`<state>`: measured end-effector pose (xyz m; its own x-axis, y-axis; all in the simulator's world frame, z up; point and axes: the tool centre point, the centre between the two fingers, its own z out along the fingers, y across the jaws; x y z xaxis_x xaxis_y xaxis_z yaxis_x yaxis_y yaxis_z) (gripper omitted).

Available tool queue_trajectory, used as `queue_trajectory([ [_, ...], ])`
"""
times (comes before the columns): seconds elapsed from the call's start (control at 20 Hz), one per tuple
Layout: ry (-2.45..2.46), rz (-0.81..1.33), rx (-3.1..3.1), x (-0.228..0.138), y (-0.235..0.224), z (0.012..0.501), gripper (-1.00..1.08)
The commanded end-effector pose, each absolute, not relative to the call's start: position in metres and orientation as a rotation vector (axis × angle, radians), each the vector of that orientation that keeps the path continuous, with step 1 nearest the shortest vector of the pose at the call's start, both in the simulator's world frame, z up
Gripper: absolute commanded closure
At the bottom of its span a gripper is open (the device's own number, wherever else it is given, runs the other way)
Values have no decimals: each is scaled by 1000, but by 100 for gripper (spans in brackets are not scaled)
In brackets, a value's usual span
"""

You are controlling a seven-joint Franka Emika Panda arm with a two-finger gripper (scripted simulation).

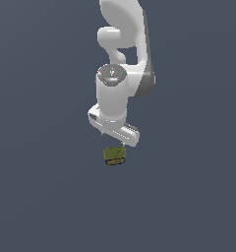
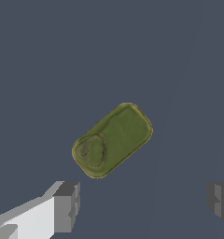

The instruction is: Pick up the object and move it to a goal position.

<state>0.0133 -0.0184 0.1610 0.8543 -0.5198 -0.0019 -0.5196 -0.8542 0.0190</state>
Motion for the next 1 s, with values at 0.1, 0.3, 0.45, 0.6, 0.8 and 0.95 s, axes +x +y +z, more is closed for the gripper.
queue_trajectory([
  [0.1, -1038, -11, 2951, 18, -18, 153, -92],
  [0.3, -1206, -11, 2891, 21, -17, 146, -92],
  [0.45, -1328, -11, 2839, 24, -16, 141, -92],
  [0.6, -1449, -10, 2781, 27, -16, 136, -92],
  [0.8, -1605, -9, 2696, 30, -15, 129, -92],
  [0.95, -1718, -8, 2627, 33, -15, 124, -92],
])
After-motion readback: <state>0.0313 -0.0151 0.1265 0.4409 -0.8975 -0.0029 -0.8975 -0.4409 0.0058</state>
